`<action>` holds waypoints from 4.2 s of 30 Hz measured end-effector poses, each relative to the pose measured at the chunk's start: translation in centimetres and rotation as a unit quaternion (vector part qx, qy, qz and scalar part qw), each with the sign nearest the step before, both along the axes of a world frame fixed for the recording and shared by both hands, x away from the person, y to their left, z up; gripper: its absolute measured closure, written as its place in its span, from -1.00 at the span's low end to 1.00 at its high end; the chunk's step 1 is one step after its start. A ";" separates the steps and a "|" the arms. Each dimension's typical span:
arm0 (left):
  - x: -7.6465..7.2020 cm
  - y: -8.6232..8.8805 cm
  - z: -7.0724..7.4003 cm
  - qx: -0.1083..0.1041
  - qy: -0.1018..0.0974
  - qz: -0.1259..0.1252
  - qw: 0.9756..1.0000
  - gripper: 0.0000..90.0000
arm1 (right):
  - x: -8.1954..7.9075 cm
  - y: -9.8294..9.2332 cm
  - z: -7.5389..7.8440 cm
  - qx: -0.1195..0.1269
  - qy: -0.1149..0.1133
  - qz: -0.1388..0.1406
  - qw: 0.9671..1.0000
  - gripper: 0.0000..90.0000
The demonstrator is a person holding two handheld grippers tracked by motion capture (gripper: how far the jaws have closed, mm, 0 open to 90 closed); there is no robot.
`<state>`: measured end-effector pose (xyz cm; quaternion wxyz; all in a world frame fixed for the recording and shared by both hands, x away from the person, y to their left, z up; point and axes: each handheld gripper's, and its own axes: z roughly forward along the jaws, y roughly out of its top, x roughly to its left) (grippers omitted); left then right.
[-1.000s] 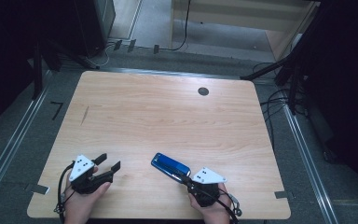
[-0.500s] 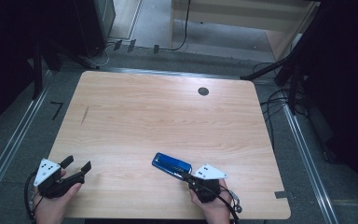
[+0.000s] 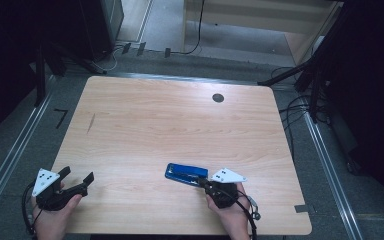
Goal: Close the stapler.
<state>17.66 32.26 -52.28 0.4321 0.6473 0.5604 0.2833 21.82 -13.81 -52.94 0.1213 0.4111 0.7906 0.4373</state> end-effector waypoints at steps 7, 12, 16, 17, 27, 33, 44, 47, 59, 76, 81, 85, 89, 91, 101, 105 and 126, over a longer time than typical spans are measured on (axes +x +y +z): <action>0.1 0.0 0.0 0.003 0.004 -0.006 1.000 -0.75 | 1.0 -0.4 -0.1 -0.008 -0.002 -0.008 1.000 1.00; 0.1 0.0 0.0 0.000 0.005 -0.008 1.000 -0.75 | 1.5 -0.6 -0.2 -0.010 -0.002 -0.008 1.000 1.00; 0.1 0.0 0.0 0.001 0.004 -0.011 1.000 -0.75 | 1.6 -0.5 -0.2 -0.012 -0.003 -0.008 1.000 1.00; 0.1 0.0 0.0 0.002 0.005 -0.010 1.000 -0.75 | 1.7 -0.5 -0.2 -0.013 -0.004 -0.007 1.000 1.00; 0.2 0.0 0.0 0.001 0.011 -0.006 1.000 -0.72 | 2.2 -0.3 -0.2 -0.016 -0.005 -0.006 1.000 1.00; 0.2 -0.1 0.0 0.005 0.012 -0.007 1.000 -0.69 | 2.2 -0.4 -0.1 -0.020 -0.007 -0.005 1.000 1.00; 0.2 -0.1 0.0 0.005 0.014 -0.007 1.000 -0.69 | 1.3 -1.3 1.0 -0.004 -0.008 0.013 1.000 0.54; 0.2 -0.1 0.0 0.005 0.013 -0.007 1.000 -0.69 | 1.2 -1.8 1.4 0.006 -0.005 0.016 1.000 0.34; 0.3 -0.1 0.0 0.004 0.014 -0.006 1.000 -0.69 | 1.0 -4.1 2.0 0.007 -0.048 -0.039 0.998 -0.53; 0.3 -0.1 0.0 0.004 0.015 -0.006 1.000 -0.69 | 0.4 -8.1 1.7 0.013 -0.041 -0.081 0.996 -0.88; 0.3 -0.1 0.0 0.005 0.016 -0.006 1.000 -0.69 | 0.0 -9.4 1.6 0.007 -0.040 -0.093 0.995 -0.89; 0.3 -0.1 0.0 0.006 0.016 -0.005 1.000 -0.69 | -0.5 -10.7 1.4 0.008 -0.046 -0.107 0.993 -0.89; 0.3 -0.1 0.0 0.005 0.016 -0.005 1.000 -0.69 | -0.7 -12.0 1.2 0.013 -0.037 -0.113 0.993 -0.89; 0.3 -0.1 0.0 0.006 0.016 -0.005 1.000 -0.69 | -0.9 -12.6 1.0 0.013 -0.034 -0.114 0.993 -0.89; 0.3 -0.2 0.0 0.006 0.016 -0.004 1.000 -0.69 | -1.9 -15.8 0.3 0.009 -0.034 -0.134 0.990 -0.90; 0.3 -0.2 0.0 0.006 0.016 -0.005 1.000 -0.69 | -2.2 -17.4 -0.2 0.009 -0.030 -0.150 0.988 -0.90; 0.3 -0.1 0.0 0.005 0.018 -0.006 1.000 -0.69 | -3.8 -23.4 -1.6 0.021 -0.019 -0.212 0.977 -0.89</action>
